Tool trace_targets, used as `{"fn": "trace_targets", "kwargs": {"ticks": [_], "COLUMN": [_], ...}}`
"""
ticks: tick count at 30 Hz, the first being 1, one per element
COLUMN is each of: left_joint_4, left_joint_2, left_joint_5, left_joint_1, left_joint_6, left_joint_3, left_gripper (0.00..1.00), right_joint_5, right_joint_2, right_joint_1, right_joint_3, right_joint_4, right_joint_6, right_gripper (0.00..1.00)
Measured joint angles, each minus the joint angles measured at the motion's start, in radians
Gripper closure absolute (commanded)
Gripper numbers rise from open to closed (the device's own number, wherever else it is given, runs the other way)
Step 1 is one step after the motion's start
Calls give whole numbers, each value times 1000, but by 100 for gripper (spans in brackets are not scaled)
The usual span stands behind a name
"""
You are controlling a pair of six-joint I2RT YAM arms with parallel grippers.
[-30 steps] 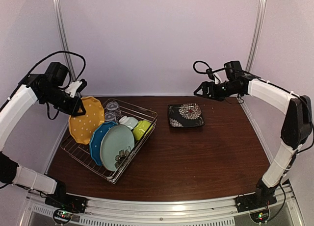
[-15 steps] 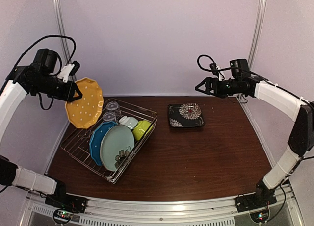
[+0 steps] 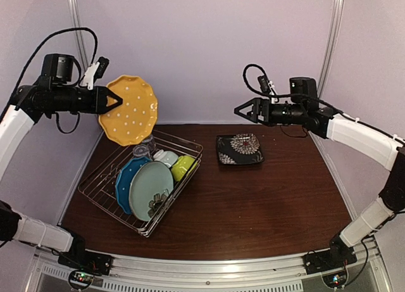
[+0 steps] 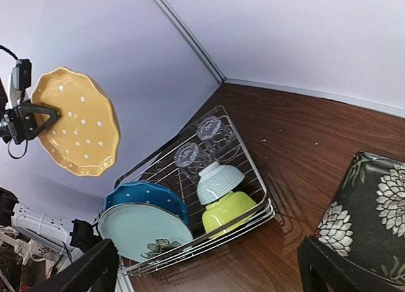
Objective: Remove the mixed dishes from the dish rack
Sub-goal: Grab the plate from the dish rack, then pass from the left arm to the right
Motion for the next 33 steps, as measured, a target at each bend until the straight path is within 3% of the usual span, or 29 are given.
{"fn": "trace_targets", "kwargs": {"ticks": [6, 11, 27, 33], "left_joint_4": [158, 309, 584, 624], "left_joint_2": [76, 130, 181, 181], "left_joint_5": [80, 152, 224, 243], "left_joint_1": [-162, -233, -283, -286], "left_joint_6": [-58, -139, -294, -332], "left_joint_3": [-18, -80, -158, -164], "left_gripper": [100, 100, 100, 100], "right_joint_5": [-14, -14, 7, 22], "right_joint_2": [-23, -24, -43, -28], "right_joint_1": [92, 154, 216, 224], "right_joint_3": [-39, -45, -84, -84], "right_joint_4": [129, 178, 292, 316], "right_joint_6": [66, 97, 179, 191], "right_gripper": [1, 4, 26, 29]}}
